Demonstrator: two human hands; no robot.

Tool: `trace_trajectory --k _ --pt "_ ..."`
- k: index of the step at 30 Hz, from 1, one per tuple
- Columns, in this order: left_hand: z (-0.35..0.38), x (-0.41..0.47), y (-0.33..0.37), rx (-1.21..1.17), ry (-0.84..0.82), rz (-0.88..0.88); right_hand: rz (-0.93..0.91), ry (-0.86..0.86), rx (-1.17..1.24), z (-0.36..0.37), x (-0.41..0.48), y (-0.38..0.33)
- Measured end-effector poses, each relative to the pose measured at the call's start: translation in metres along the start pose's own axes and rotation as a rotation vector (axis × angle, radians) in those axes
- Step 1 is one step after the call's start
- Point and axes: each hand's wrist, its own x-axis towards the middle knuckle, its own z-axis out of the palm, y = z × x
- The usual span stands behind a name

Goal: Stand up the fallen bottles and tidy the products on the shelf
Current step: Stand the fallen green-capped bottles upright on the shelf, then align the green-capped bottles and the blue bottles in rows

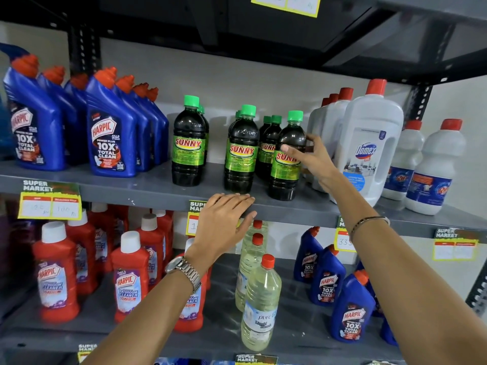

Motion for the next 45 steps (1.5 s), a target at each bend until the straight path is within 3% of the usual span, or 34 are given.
trace_trajectory --k 2,5,8,10,12,14,29,45 --pt "-0.007 0.008 0.000 -0.057 0.032 -0.037 0.042 -0.053 0.007 0.003 -0.008 0.011" --pt "-0.017 0.033 -0.011 -0.121 0.096 -0.307 0.062 -0.209 -0.093 0.009 -0.020 0.028" --pt "-0.016 0.061 -0.036 -0.329 -0.187 -0.722 0.083 -0.225 -0.133 0.012 -0.023 0.038" --pt "-0.011 0.073 -0.055 -0.477 -0.446 -0.874 0.099 -0.202 -0.152 0.011 -0.021 0.041" --pt "-0.005 0.080 -0.065 -0.583 -0.629 -0.866 0.112 -0.200 -0.172 0.009 -0.019 0.043" --pt "0.003 0.083 -0.070 -0.661 -0.696 -0.809 0.125 -0.207 -0.184 0.009 -0.017 0.043" --pt "0.032 0.089 -0.076 -0.751 -0.594 -0.799 0.175 -0.183 -0.088 0.019 0.006 0.053" --pt "0.034 0.085 -0.079 -0.815 -0.582 -0.804 0.129 -0.119 -0.170 0.020 0.001 0.054"
